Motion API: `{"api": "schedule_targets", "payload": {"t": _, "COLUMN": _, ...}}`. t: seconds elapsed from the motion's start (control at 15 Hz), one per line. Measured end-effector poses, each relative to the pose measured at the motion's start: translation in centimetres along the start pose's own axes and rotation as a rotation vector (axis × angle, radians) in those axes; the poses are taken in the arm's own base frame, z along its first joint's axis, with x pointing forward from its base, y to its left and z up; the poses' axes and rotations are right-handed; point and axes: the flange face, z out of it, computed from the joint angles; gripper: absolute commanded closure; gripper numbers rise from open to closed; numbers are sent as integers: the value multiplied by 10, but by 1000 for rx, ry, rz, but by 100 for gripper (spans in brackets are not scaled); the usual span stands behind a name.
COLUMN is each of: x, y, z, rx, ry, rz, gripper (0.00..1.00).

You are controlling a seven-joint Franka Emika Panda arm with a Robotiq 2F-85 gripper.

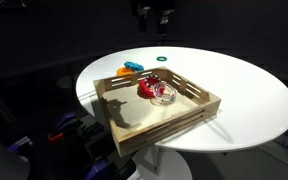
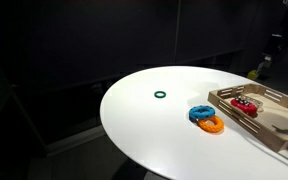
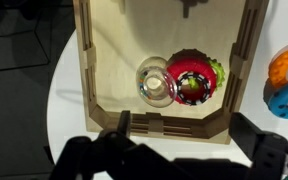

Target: Put the clear ring on top of the blue ring.

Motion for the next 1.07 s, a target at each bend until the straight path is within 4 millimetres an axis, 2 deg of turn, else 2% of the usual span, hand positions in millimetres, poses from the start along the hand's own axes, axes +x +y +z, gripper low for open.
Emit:
{"api": "schedule_targets", "payload": {"t": 0.4, "x": 15, "y": 8, "z": 47, "rx": -2, "ry": 31, "rz": 10, "gripper": 0}}
{"api": "schedule_targets", "payload": {"t": 0.87, "x": 17, "y": 7, "z": 56, "rx": 7, "ry": 21, "rz": 20, "gripper": 0}}
{"api": "schedule_targets", "payload": {"t": 1.07, "x": 20, "y": 5, "z": 66, "rx": 17, "ry": 44, "rz": 45, "gripper": 0}}
